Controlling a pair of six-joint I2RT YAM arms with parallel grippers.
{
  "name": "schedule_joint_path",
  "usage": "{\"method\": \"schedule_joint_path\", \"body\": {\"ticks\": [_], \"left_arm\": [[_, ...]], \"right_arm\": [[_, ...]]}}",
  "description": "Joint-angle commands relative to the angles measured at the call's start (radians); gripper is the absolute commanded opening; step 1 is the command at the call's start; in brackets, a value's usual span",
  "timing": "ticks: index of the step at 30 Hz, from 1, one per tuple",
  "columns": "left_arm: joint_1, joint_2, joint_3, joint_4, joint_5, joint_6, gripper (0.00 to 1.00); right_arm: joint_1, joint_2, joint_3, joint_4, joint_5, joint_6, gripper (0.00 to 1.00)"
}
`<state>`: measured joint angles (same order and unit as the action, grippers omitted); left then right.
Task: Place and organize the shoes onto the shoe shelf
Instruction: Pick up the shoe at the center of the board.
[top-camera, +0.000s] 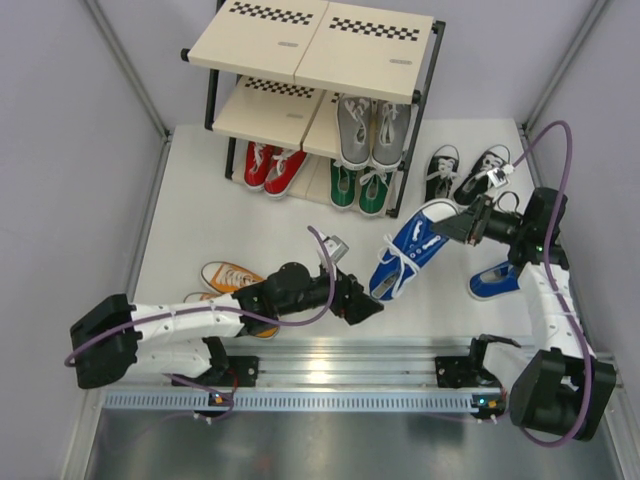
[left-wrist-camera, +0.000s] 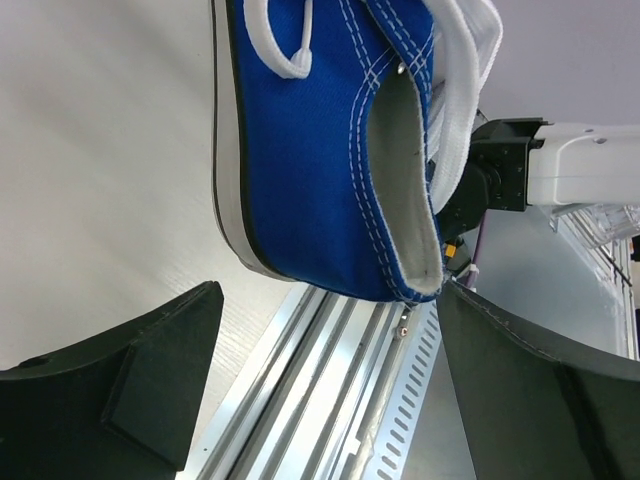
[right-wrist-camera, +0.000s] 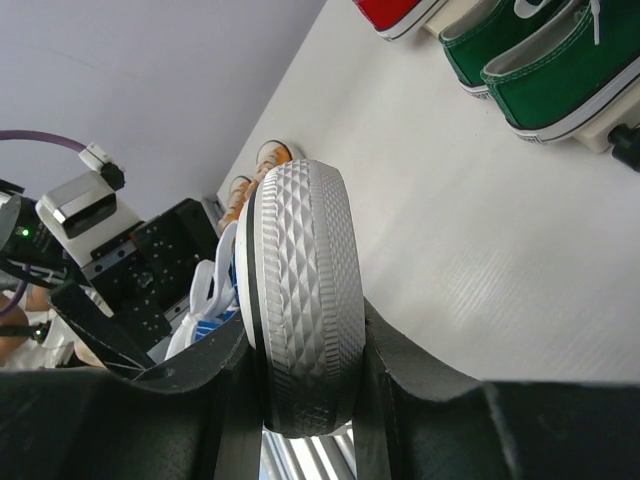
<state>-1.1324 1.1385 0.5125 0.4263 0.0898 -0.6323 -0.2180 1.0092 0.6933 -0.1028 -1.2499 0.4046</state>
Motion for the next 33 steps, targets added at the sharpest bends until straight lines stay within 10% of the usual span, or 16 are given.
{"method": "schedule_joint_path", "body": {"ticks": [1,20,24,28,33], "left_arm": [[-0.003,0.013,0.003,0.107,0.021,0.003,0.93],[0.013,0.167,0.020,0.402,-0.002,-0.118,0.86],[0.025,0.175,0.012,0.446,0.027,-0.167,0.58],[0.031,0.172,0.005,0.447,-0.004,-0.188,0.06],[0.034,0.123,-0.023,0.445,-0.028,-0.172,0.00]], "right_arm": [[-0.017,-0.011,0.006,0.094,-0.071,0.074,0.00],[-0.017,-0.018,-0.020,0.210,-0.123,0.157,0.00],[-0.017,-0.018,-0.026,0.215,-0.126,0.157,0.00],[-0.017,-0.029,-0.032,0.218,-0.126,0.157,0.00],[-0.017,-0.043,-0.038,0.200,-0.125,0.128,0.00]]}}
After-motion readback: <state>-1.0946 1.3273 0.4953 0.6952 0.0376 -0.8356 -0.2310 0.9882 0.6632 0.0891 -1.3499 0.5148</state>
